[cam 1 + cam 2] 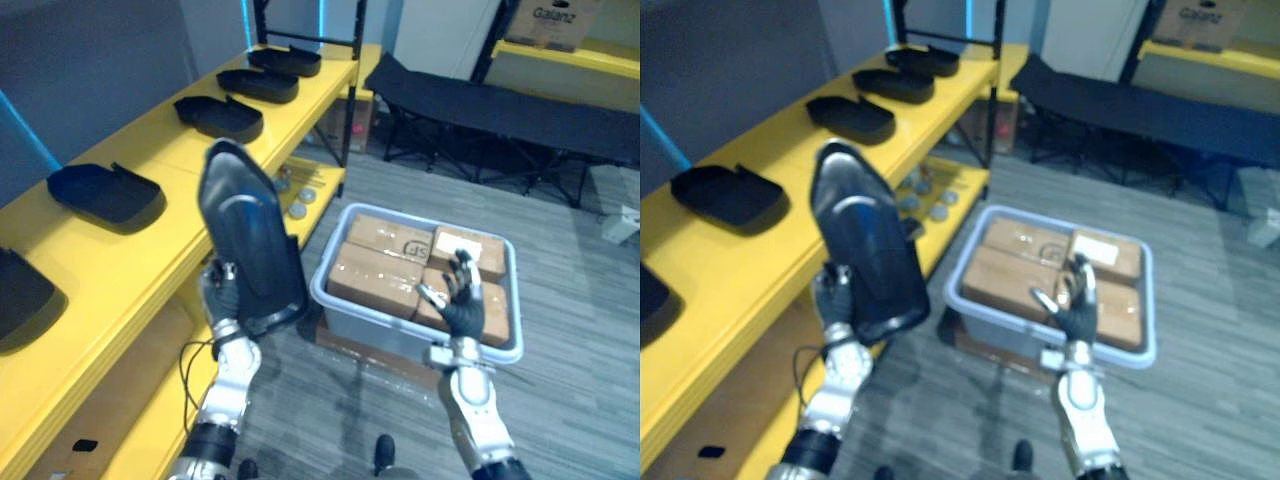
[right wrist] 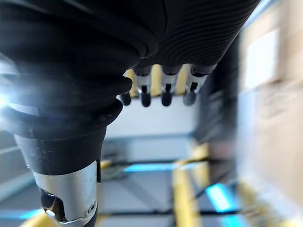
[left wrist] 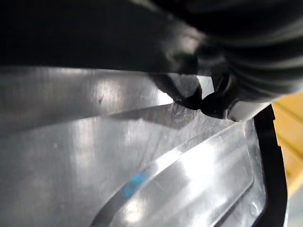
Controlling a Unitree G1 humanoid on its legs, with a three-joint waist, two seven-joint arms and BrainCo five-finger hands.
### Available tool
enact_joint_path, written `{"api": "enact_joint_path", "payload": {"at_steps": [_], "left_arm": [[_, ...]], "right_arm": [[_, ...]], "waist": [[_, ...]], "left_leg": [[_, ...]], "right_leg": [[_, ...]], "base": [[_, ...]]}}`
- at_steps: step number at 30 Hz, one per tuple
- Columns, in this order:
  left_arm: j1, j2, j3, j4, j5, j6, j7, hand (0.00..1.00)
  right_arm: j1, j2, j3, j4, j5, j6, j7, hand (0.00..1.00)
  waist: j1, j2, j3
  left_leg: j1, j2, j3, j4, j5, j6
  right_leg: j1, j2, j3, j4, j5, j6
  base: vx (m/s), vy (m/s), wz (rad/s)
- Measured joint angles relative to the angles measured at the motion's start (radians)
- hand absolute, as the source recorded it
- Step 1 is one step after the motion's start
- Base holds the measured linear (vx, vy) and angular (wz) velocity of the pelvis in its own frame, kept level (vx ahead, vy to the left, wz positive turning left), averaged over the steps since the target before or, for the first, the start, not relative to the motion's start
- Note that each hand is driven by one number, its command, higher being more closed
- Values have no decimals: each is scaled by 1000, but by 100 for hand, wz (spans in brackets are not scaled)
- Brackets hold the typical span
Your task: Walk over and take plastic housings, then place them on the shelf
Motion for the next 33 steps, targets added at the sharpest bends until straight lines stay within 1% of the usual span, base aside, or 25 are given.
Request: {"api": "enact_joint_path", "payload": {"at_steps": [1, 3, 4, 5, 6, 7, 8, 9, 10, 11, 12, 13, 16, 18, 21, 23, 24, 25, 26, 27, 28, 29, 30, 31, 33], "left_arm": [[43, -6, 41, -67, -42, -18, -13, 100], [91, -12, 105, -146, -84, -43, -38, 100], [116, -13, 134, -180, -116, -63, -52, 100], [134, -15, 147, -196, -134, -74, -61, 100], [166, -20, 170, -231, -152, -79, -75, 100], [199, -29, 193, -269, -174, -83, -89, 100], [219, -34, 200, -288, -188, -87, -93, 100], [251, -42, 221, -319, -218, -92, -110, 100], [266, -44, 228, -332, -224, -93, -116, 100], [303, -54, 249, -365, -225, -93, -126, 100], [316, -58, 255, -378, -224, -93, -129, 100], [344, -70, 270, -413, -223, -93, -142, 100], [378, -72, 296, -461, -212, -95, -159, 100], [386, -72, 317, -480, -208, -95, -161, 100], [416, -73, 368, -505, -206, -96, -162, 100], [418, -73, 392, -506, -205, -96, -162, 100], [418, -74, 394, -510, -205, -94, -164, 100], [419, -73, 394, -524, -204, -95, -177, 100], [420, -73, 394, -529, -204, -95, -185, 100], [422, -73, 397, -535, -205, -96, -197, 100], [428, -73, 411, -538, -207, -97, -216, 100], [435, -73, 425, -541, -210, -98, -230, 100], [444, -74, 451, -546, -216, -100, -245, 100], [451, -76, 466, -546, -219, -104, -258, 100], [468, -80, 471, -547, -219, -106, -277, 100]], "right_arm": [[11, 14, -29, 0, 25, 0, 29, 0], [12, 22, -51, 0, 39, -1, 57, 0], [12, 26, -59, 0, 41, -1, 65, 0], [12, 28, -60, 0, 42, -1, 67, 0], [8, 35, -59, -1, 51, -1, 78, 0], [0, 40, -47, -1, 50, 0, 81, 0], [-6, 40, -37, -1, 50, 1, 81, 0], [-17, 42, -20, -1, 48, 4, 82, 0], [-23, 42, -13, 0, 48, 9, 82, 0], [-40, 43, 8, 0, 47, 22, 81, 0], [-44, 44, 13, 0, 45, 29, 81, 0], [-51, 45, 25, 0, 33, 44, 79, 0], [-53, 50, 53, -1, 9, 52, 62, 0], [-54, 57, 53, -1, 8, 64, 53, 0], [-53, 60, 53, 0, 9, 88, 54, 0], [-52, 61, 52, 0, 9, 88, 55, 0], [-49, 66, 50, 1, 9, 88, 56, 0], [-47, 64, 45, 6, 9, 88, 54, 0], [-45, 62, 44, 6, 9, 88, 53, 0], [-45, 62, 44, 6, 8, 88, 49, 0], [-46, 63, 47, 10, 6, 88, 37, 0], [-47, 62, 46, 11, -6, 88, 34, 0], [-55, 70, 49, 11, -34, 88, 31, 0], [-63, 78, 51, 14, -53, 88, 33, 0], [-74, 78, 51, 26, -70, 88, 34, 0]], "waist": [[0, 2, -1], [6, 6, -1], [8, 12, -4], [11, 16, -13], [19, 25, -22], [36, 35, -30], [43, 41, -35], [61, 52, -43], [68, 56, -44], [77, 71, -46], [82, 74, -47], [97, 79, -50], [113, 78, -55], [119, 75, -57], [128, 73, -56], [139, 71, -55], [139, 71, -54], [136, 68, -50], [136, 68, -49], [138, 66, -41], [143, 62, -34], [155, 57, -30], [174, 49, -12], [182, 43, 5], [197, 39, 13]], "left_leg": [[0, 0, 0, 1, -1, 0], [-1, -1, -12, 13, -7, 1], [1, -1, -32, 21, -11, 3], [0, -2, -41, 21, -11, 3], [0, -3, -60, 21, -12, 2], [2, -3, -71, 21, -15, -1], [1, -2, -76, 21, -15, -1], [0, 0, -81, 20, -17, 2], [0, 1, -84, 21, -17, 2], [-2, 1, -111, 21, -16, 0], [-3, 2, -119, 21, -15, 0], [-5, 2, -139, 21, -14, -1], [-41, 1, -180, 24, -8, 2], [-60, 1, -195, 19, 10, 5], [-89, -19, -245, 17, 26, 6], [-98, -34, -270, 15, 29, 11], [-112, -41, -265, 16, 37, 22], [-132, -40, -231, 21, 49, 42], [-142, -38, -207, 22, 57, 53], [-145, -37, -179, 22, 80, 57], [-151, -48, -184, 19, 105, 46], [-159, -58, -198, 20, 111, 50], [-164, -73, -224, 19, 115, 53], [-169, -84, -247, 17, 119, 56], [-177, -91, -260, 16, 122, 58]], "right_leg": [[1, 0, -2, 0, 0, 0], [15, -3, -14, 0, -3, 2], [36, -6, -35, -1, -13, 4], [41, -7, -45, -2, -19, 6], [57, -10, -68, -9, -31, 5], [68, -11, -91, -9, -40, 4], [71, -11, -97, -9, -41, 4], [74, -12, -116, -9, -42, 3], [77, -11, -120, -9, -43, 3], [97, -12, -147, -9, -48, 4], [104, -12, -159, -9, -50, 5], [119, -12, -182, -9, -55, 6], [138, -15, -245, -8, -68, 10], [144, -18, -282, 0, -73, 15], [169, -31, -348, 1, -71, 24], [190, -40, -388, 1, -76, 33], [214, -48, -433, 2, -83, 42], [244, -55, -488, 7, -90, 50], [257, -60, -517, 15, -98, 54], [277, -69, -559, 34, -109, 62], [296, -83, -602, 60, -122, 67], [299, -89, -620, 73, -126, 67], [311, -96, -637, 85, -137, 59], [324, -101, -636, 93, -145, 54], [325, -104, -635, 106, -156, 39]], "base": [[0, 0, 0], [-6, -4, 19], [-21, -8, 35], [-27, -10, 47], [-22, -11, 38], [-22, -15, 35], [-16, -25, 21], [-13, -27, 12], [-8, -38, 33], [-4, -33, 36], [9, -40, 55], [2, -33, 46], [13, -31, 58], [45, -22, 64], [68, 15, 57], [100, 20, 69], [127, 23, 111], [121, 22, 129], [121, 33, 130], [92, 55, 127], [86, 73, 121], [77, 84, 107], [62, 66, 82], [58, 60, 74], [24, 42, 41]]}}
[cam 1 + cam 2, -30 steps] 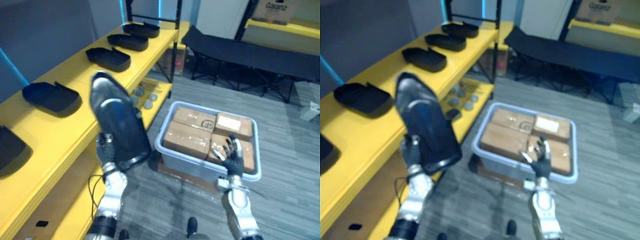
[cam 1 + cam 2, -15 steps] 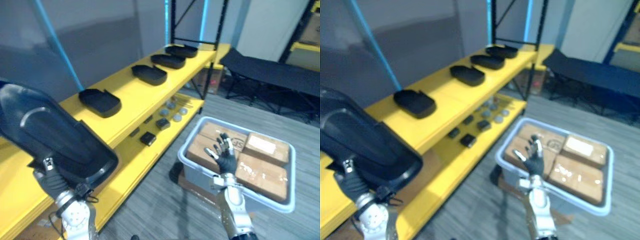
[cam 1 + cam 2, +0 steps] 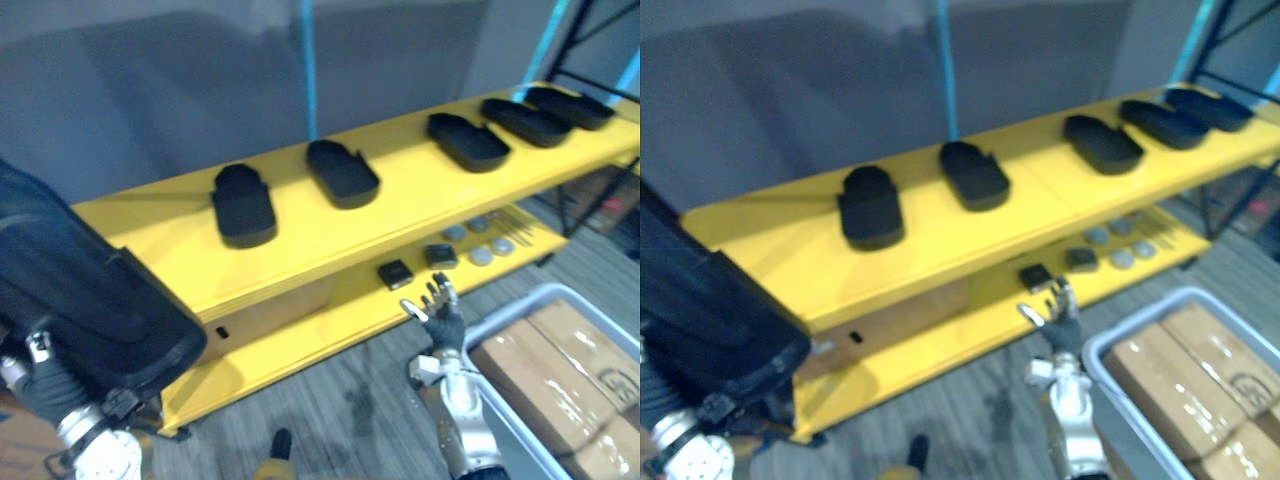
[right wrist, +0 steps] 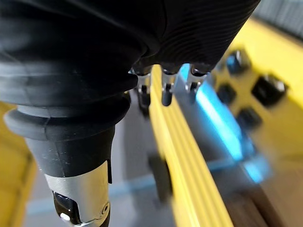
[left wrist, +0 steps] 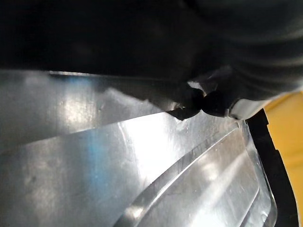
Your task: Walk over and take plastic housings, then place them on the shelf
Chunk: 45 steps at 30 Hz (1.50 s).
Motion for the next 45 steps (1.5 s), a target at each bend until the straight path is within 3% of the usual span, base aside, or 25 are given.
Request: {"api": "enact_joint_path", "payload": {"at_steps": [6, 8, 10, 14, 18, 21, 22, 24, 25, 26, 28, 29, 30, 31, 32, 33, 34, 35, 36, 37, 38, 39, 40, 42, 45], "left_arm": [[21, -2, -32, -17, -40, -43, -79, 100], [19, -2, -51, -27, -49, -46, -101, 100], [17, -2, -73, -37, -74, -59, -131, 100], [27, -2, -85, -73, -78, -81, -155, 100], [2, 14, -84, -104, -63, -111, -159, 100], [-26, 26, -84, -112, -35, -121, -157, 100], [-27, 54, -84, -113, -34, -125, -152, 100], [-35, 84, -87, -112, -34, -125, -142, 100], [-50, 99, -92, -112, -33, -125, -134, 100], [-90, 120, -94, -108, -27, -121, -116, 100], [-147, 124, -98, -87, -27, -119, -98, 100], [-176, 127, -102, -69, -26, -117, -84, 100], [-189, 124, -106, -59, -24, -115, -81, 100], [-203, 123, -139, -42, -12, -112, -81, 100], [-208, 122, -150, -45, 12, -112, -84, 100], [-200, 125, -164, -51, 26, -112, -82, 100], [-196, 123, -172, -51, 35, -112, -81, 100], [-190, 116, -186, -50, 44, -112, -81, 100], [-177, 118, -215, -62, 44, -112, -80, 100], [-171, 118, -227, -79, 49, -113, -79, 100], [-171, 118, -231, -86, 52, -113, -79, 100], [-171, 121, -228, -96, 50, -113, -78, 100], [-173, 114, -221, -92, 42, -105, -78, 100], [-151, 93, -224, -96, 42, -96, -77, 100], [-146, 69, -238, -102, 41, -79, -67, 100]], "right_arm": [[-16, -9, -1, 7, 0, -5, 1, 0], [-12, -12, -4, 7, 0, -5, 0, 0], [0, -19, -5, 7, -3, -5, 4, 0], [46, -18, -13, 5, -29, -12, 22, 0], [81, -13, -13, -18, -27, -49, 57, 0], [73, -15, -10, -20, -28, -59, 68, 0], [56, -13, 0, -20, -41, -63, 69, 0], [30, -9, 14, -20, -62, -74, 69, 0], [21, -9, 19, -20, -74, -80, 69, 0], [13, -7, 21, -19, -91, -81, 70, 0], [0, -8, 19, -20, -117, -81, 68, 0], [-10, -8, 18, -26, -118, -81, 67, 0], [-4, -10, 14, -32, -118, -82, 66, 0], [27, -9, -15, -45, -118, -83, 64, 0], [44, 4, -45, -45, -117, -82, 58, 0], [69, 6, -83, -63, -117, -82, 42, 0], [84, 5, -99, -75, -117, -82, 34, 0], [97, 2, -116, -81, -117, -82, 22, 0], [104, 1, -130, -101, -116, -82, 18, 0], [106, 0, -132, -139, -115, -94, 20, 0], [102, 1, -131, -153, -115, -103, 22, 0], [84, 2, -126, -171, -114, -119, 29, 0], [62, 2, -131, -174, -113, -131, 36, 0], [41, -9, -137, -179, -106, -141, 54, 0], [39, -28, -139, -179, -81, -140, 92, 0]], "waist": [[-9, -8, 73], [-16, -8, 85], [-21, -4, 104], [-19, -16, 118], [-18, -49, 128], [-21, -47, 127], [-21, -47, 127], [-26, -44, 126], [-28, -39, 126], [-31, -30, 130], [-46, -30, 130], [-60, -34, 129], [-75, -36, 129], [-111, -37, 123], [-119, -57, 126], [-122, -61, 134], [-125, -52, 135], [-127, -38, 131], [-125, -32, 122], [-126, -31, 117], [-123, -45, 109], [-113, -90, 83], [-113, -114, 74], [-110, -103, 52], [-117, -50, 28]], "left_leg": [[-24, 0, -15, 0, 20, 13], [-43, -4, -40, -6, 37, 9], [-62, -2, -43, -15, 58, 11], [-67, -13, -45, -15, 60, 9], [-69, -46, -38, -15, 49, 18], [-55, -48, -44, -15, 39, 26], [-38, -39, -38, -15, 27, 36], [-19, -26, -34, -15, 16, 51], [-16, -16, -38, -15, 13, 55], [-17, 9, -62, -17, 11, 60], [-17, 18, -82, -17, 11, 59], [-23, 8, -93, -17, 8, 55], [-36, -8, -101, -10, 8, 54], [-54, -32, -120, 0, -17, 52], [-101, -62, -61, 117, -55, 100], [-148, -99, 29, 331, -149, 130], [-142, -104, 53, 358, -185, 131], [-118, -97, 39, 337, -199, 109], [-75, -74, 7, 260, -169, 110], [-45, -57, -18, 194, -137, 101], [-34, -59, -19, 169, -126, 96], [-23, -74, -9, 136, -116, 90], [-5, -85, -13, 123, -110, 79], [15, -70, -5, 91, -103, 66], [20, -52, -9, 44, -82, 46]], "right_leg": [[-17, -10, 103, 111, -132, -43], [-33, -10, 120, 143, -174, -36], [-46, -10, 114, 168, -192, 4], [-41, -15, 113, 155, -190, 18], [-39, -47, 118, 158, -183, 11], [-76, -65, 216, 245, -129, -32], [-108, -68, 287, 303, -92, -83], [-143, -66, 352, 364, -22, -95], [-163, -54, 381, 388, -27, -101], [-187, 4, 426, 372, -159, -104], [-196, 97, 465, 253, -256, -108], [-193, 157, 509, 126, -267, -126], [-189, 186, 560, 80, -241, -124], [-163, 210, 581, 45, -226, -109], [-165, 179, 555, 60, -230, -99], [-142, 165, 553, 86, -219, -54], [-119, 176, 549, 98, -217, -50], [-119, 185, 578, 159, -221, -45], [-183, 195, 634, 296, -211, -48], [-202, 210, 669, 281, -248, -100], [-203, 210, 672, 233, -248, -107], [-214, 187, 678, 147, -204, -117], [-210, 173, 687, 118, -185, -86], [-189, 189, 684, 90, -184, -94], [-186, 209, 668, 65, -172, -105]], "base": [[-12, 32, 38], [-17, 2, 39], [-9, -21, 34], [41, 8, 8], [77, 48, 6], [31, 174, 6], [-14, 200, -15], [-12, 180, -15], [-65, 97, -1], [-102, 7, 8], [-237, -119, 24], [-290, -167, 46], [-198, -137, 114], [-10, -68, 135], [228, 22, 156], [318, 68, 101], [318, 121, 95], [147, 142, 77], [48, 193, 81], [-46, 155, 59], [-114, 98, 41], [-99, 0, 24], [-49, -27, 14], [50, -48, -4], [45, -11, 3]]}}
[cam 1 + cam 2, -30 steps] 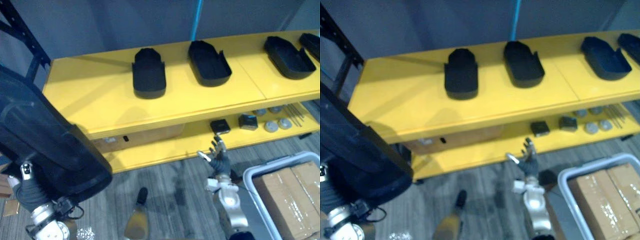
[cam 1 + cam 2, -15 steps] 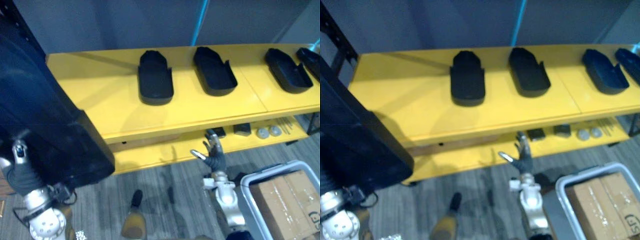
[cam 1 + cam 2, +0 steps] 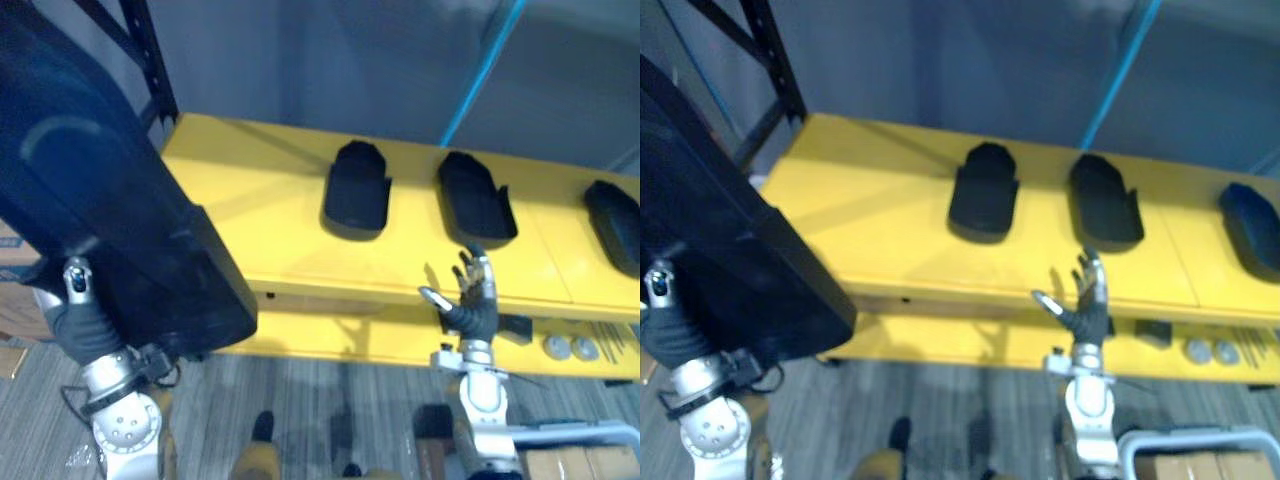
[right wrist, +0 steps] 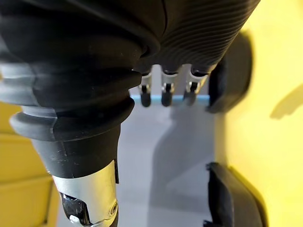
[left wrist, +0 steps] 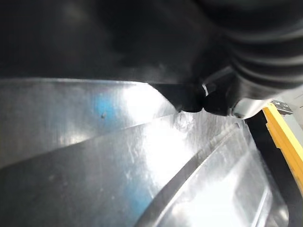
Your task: Walk over and take plastic housings, then place them on the shelf
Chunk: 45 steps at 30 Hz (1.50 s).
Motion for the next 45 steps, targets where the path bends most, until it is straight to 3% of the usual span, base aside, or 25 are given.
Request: {"api": "enact_joint_path", "payload": {"at_steps": [1, 3, 9, 11, 14, 16, 18, 19, 20, 22, 25, 27, 29, 30, 33, 35, 38, 39, 42, 43, 45], "left_arm": [[1, -8, -8, -2, 1, 0, 0, 100], [3, -23, -16, -19, 2, 1, -6, 100], [20, -22, -9, -33, 12, 2, -13, 100], [35, -22, -1, -33, 14, 4, -14, 100], [31, -21, -1, -16, 54, 10, -25, 100], [15, -21, 3, 19, 67, 8, -53, 100], [11, -19, 11, 30, 74, 7, -64, 100], [15, -19, 28, 34, 78, 6, -73, 100], [14, -19, 35, 46, 78, 4, -78, 100], [15, -19, 57, 55, 77, 2, -92, 100], [12, -17, 66, 59, 67, -5, -142, 100], [12, -2, 66, 60, 67, -6, -172, 100], [9, 46, 67, 62, 63, -5, -180, 100], [-1, 70, 66, 77, 39, -5, -180, 100], [-57, 81, 70, 122, 25, 1, -172, 100], [-73, 87, 64, 137, 26, 6, -166, 100], [-62, 85, 65, 135, 33, 8, -159, 100], [-47, 67, 51, 135, 33, 11, -156, 100], [-14, 31, 9, 120, 32, 13, -160, 100], [-15, 19, -7, 104, 32, 17, -170, 100], [-15, 16, -19, 84, 33, 20, -180, 100]], "right_arm": [[13, -3, -1, 0, 9, 3, 5, 0], [24, -3, -4, 0, 14, 4, 9, 0], [26, 5, -28, 2, 39, 4, 19, 0], [29, 20, -27, 2, 44, 4, 20, 0], [59, 27, -31, 1, 56, 3, 18, 0], [82, 22, -51, 2, 53, 3, 10, 0], [80, 20, -61, 3, 51, 3, -5, 0], [71, 20, -63, 13, 51, 3, -19, 0], [67, 20, -70, 20, 49, 1, -29, 0], [45, 20, -90, 31, 42, -1, -61, 0], [34, 25, -130, 45, 31, -1, -119, 0], [34, 34, -149, 45, 10, -1, -151, 0], [33, 48, -151, 46, -1, -2, -163, 0], [34, 59, -152, 47, -11, -6, -162, 0], [34, 62, -157, 44, -39, -33, -160, 0], [39, 63, -157, 38, -42, -38, -164, 0], [54, 65, -156, -1, -95, -40, -206, 0], [56, 63, -159, -3, -130, -40, -249, 0], [62, 62, -174, -24, -180, -40, -342, 0], [71, 62, -211, -67, -197, -40, -412, 0], [77, 63, -262, -92, -220, -40, -485, 0]], "waist": [[-11, 20, -9], [-18, 35, -18], [-19, 37, -24], [-21, 40, -22], [-56, 48, -18], [-56, 74, -27], [-47, 88, -26], [-39, 85, -22], [-31, 82, -21], [-19, 74, -16], [-24, 55, -4], [-30, 47, 4], [-32, 32, 23], [-39, 38, 27], [-49, 40, 28], [-55, 39, 28], [-56, 9, 17], [-57, 19, 19], [-53, 59, 1], [-57, 72, -7], [-65, 79, -11]], "left_leg": [[4, 2, -2, -21, 14, -5], [34, 4, -1, -53, 27, -5], [58, -9, -2, -60, 26, -4], [54, -18, 0, -68, 12, 19], [47, -12, 153, -67, -10, 47], [27, -11, 231, -66, -6, 54], [12, -16, 232, -66, 30, 73], [10, -27, 235, -67, 62, 72], [9, -37, 236, -67, 67, 75], [7, -52, 253, -67, 67, 75], [19, -73, 252, -66, 58, 88], [33, -73, 251, -62, 50, 99], [66, -58, 247, -62, 34, 122], [72, -40, 242, -62, 26, 126], [69, -9, 235, -62, 16, 116], [69, -3, 231, -62, 12, 107], [78, -29, 250, -65, 3, 89], [98, -23, 264, -67, -6, 76], [106, 20, 311, -67, -13, 52], [102, 38, 335, -66, -5, 37], [107, 46, 364, -66, -2, 32]], "right_leg": [[1, 2, -10, -1, 1, 0], [18, 3, -16, -1, 2, 1], [53, -15, -54, -2, 1, 1], [63, -24, -71, -2, -1, 3], [113, -47, -185, -21, -1, 6], [132, -61, -267, -21, -2, 7], [138, -69, -290, -15, -11, 21], [144, -83, -299, -4, -30, 48], [146, -93, -312, 5, -37, 50], [139, -120, -316, 40, -53, 45], [101, -166, -306, 171, -60, 36], [44, -195, -264, 314, -44, 11], [-31, -214, -202, 474, -11, -53], [-55, -200, -182, 479, -69, -54], [-95, -150, -160, 319, -104, -32], [-105, -120, -119, 177, -78, 4], [-97, -116, -100, 38, 22, -2], [-68, -113, -96, 1, 89, 42], [-33, -76, -105, -61, 119, 34], [-31, -60, -115, -75, 129, 28], [-25, -53, -116, -75, 129, 28]], "base": [[57, -3, 17], [99, -14, 13], [41, 17, 14], [-12, 32, 25], [3, 5, 86], [4, 77, 118], [20, 128, 67], [31, 140, 54], [31, 127, 40], [50, 118, 29], [44, 123, 21], [11, 181, 9], [-42, 163, -9], [-105, 127, -5], [-205, 97, -2], [-236, 31, 7], [-95, -128, 6], [37, -163, -8], [110, -142, -10], [209, -144, 0], [171, -80, 0]]}}
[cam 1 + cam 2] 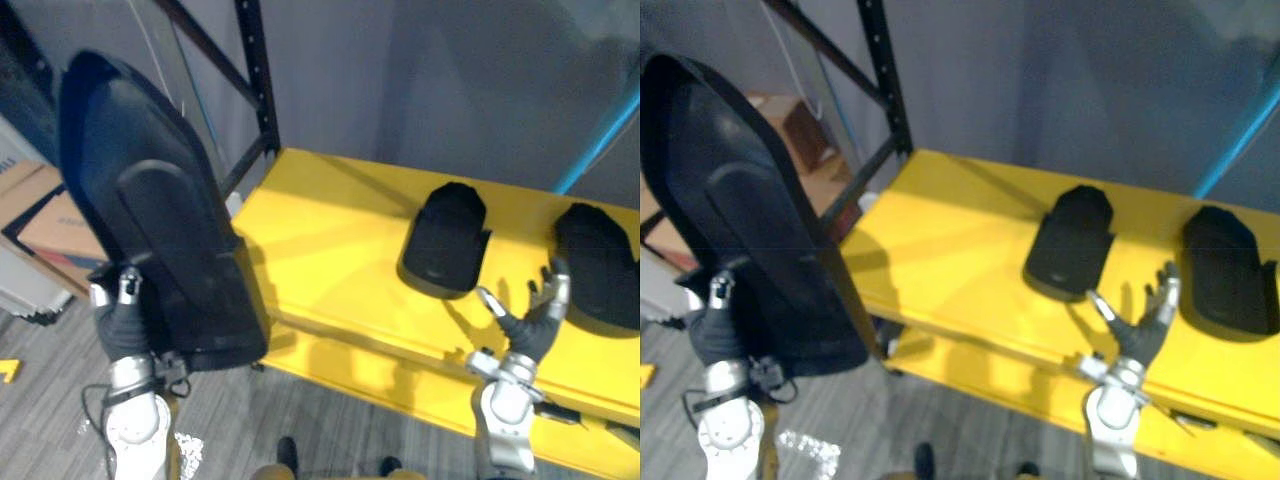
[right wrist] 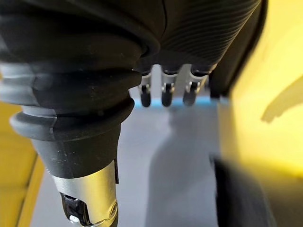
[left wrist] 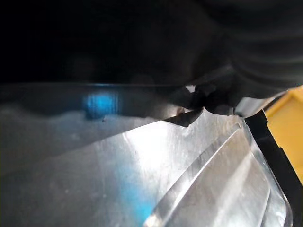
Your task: Walk over and take plastic housings, then place them on the shelf
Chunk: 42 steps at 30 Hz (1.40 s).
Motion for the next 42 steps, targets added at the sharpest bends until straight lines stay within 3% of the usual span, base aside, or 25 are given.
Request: {"api": "enact_joint_path", "payload": {"at_steps": [1, 6, 8, 10, 14, 20, 23, 26, 30, 32, 33, 35, 37, 42], "left_arm": [[-2, 3, 0, -13, 0, 8, -14, 100], [-2, 16, 8, -17, -1, 43, -21, 100], [-1, 58, 22, -17, -4, 74, -23, 100], [-2, 84, 44, -18, -5, 90, -31, 100], [-3, 91, 87, -18, -36, 120, -42, 100], [-22, 91, 88, -14, -43, 159, -60, 100], [-36, 91, 85, 10, -43, 198, -60, 100], [-57, 104, 85, 48, -44, 281, -67, 100], [-102, 137, 72, 183, -43, 417, -100, 100], [-160, 180, 61, 321, -42, 460, -106, 100], [-180, 198, 54, 361, -42, 473, -109, 100], [-269, 264, 42, 488, -41, 523, -137, 100], [-337, 317, 34, 562, -33, 533, -162, 100], [-510, 427, -40, 696, -28, 534, -232, 100]], "right_arm": [[6, 5, -46, -17, -31, 0, -75, 0], [74, 35, -183, -82, -128, 24, -308, 0], [103, 69, -252, -108, -174, 25, -438, 0], [133, 88, -296, -112, -208, 41, -498, 0], [199, 120, -378, -112, -209, 42, -566, 0], [284, 152, -409, -19, -161, 40, -540, 0], [288, 162, -407, 143, -81, 40, -457, 0], [291, 163, -385, 332, 78, 72, -232, 0], [283, 148, -309, 583, 192, 258, 101, 0], [259, 135, -275, 734, 236, 380, 271, 0], [251, 134, -274, 775, 240, 407, 309, 0], [240, 123, -276, 894, 267, 518, 480, 0], [236, 106, -284, 944, 282, 578, 573, 0], [224, 46, -327, 1008, 323, 664, 696, 0]], "waist": [[-12, 0, -1], [-16, -27, -7], [-18, -32, -11], [-32, -34, -21], [-44, -19, -40], [-67, -7, -70], [-66, -8, -74], [-65, -3, -77], [-63, 2, -79], [-61, 3, -79], [-61, 3, -79], [-60, -1, -77], [-57, -8, -78], [-63, -25, -88]], "left_leg": [[19, 5, 35, 4, -1, -1], [50, 11, 99, 4, -27, -11], [69, 9, 132, 2, -41, -11], [73, 10, 159, -1, -59, -11], [103, 13, 226, -1, -72, -13], [141, 21, 289, -1, -83, -22], [156, 23, 297, -1, -86, -25], [156, 23, 296, -1, -86, -25], [155, 23, 293, -2, -86, -26], [155, 23, 294, -2, -86, -26], [154, 23, 294, -2, -86, -26], [153, 23, 293, -3, -86, -26], [151, 22, 290, -3, -86, -26], [141, 19, 272, -3, -85, -29]], "right_leg": [[18, 4, 1, 0, 0, 0], [25, 6, 26, -1, -1, 0], [28, 3, 36, -1, -2, -2], [27, 1, 51, -3, -3, -3], [30, -3, 62, -8, -4, -5], [34, 3, 102, -7, -4, -5], [44, 6, 109, -8, -4, -5], [44, 6, 109, -8, -4, -5], [44, 6, 108, -8, -4, -5], [44, 6, 108, -9, -4, -5], [44, 6, 108, -9, -4, -5], [44, 6, 108, -9, -4, -5], [44, 5, 108, -8, -4, -5], [41, 4, 107, -2, -2, -7]], "base": [[129, -25, -6], [62, 6, -21], [1, 14, -35], [-6, 7, -32], [6, -3, -33], [7, 3, -24], [0, -5, -8], [0, 0, 0], [0, 0, 0], [0, 0, 0], [0, 0, 0], [0, 0, 0], [16, 8, 4], [23, 18, 8]]}}
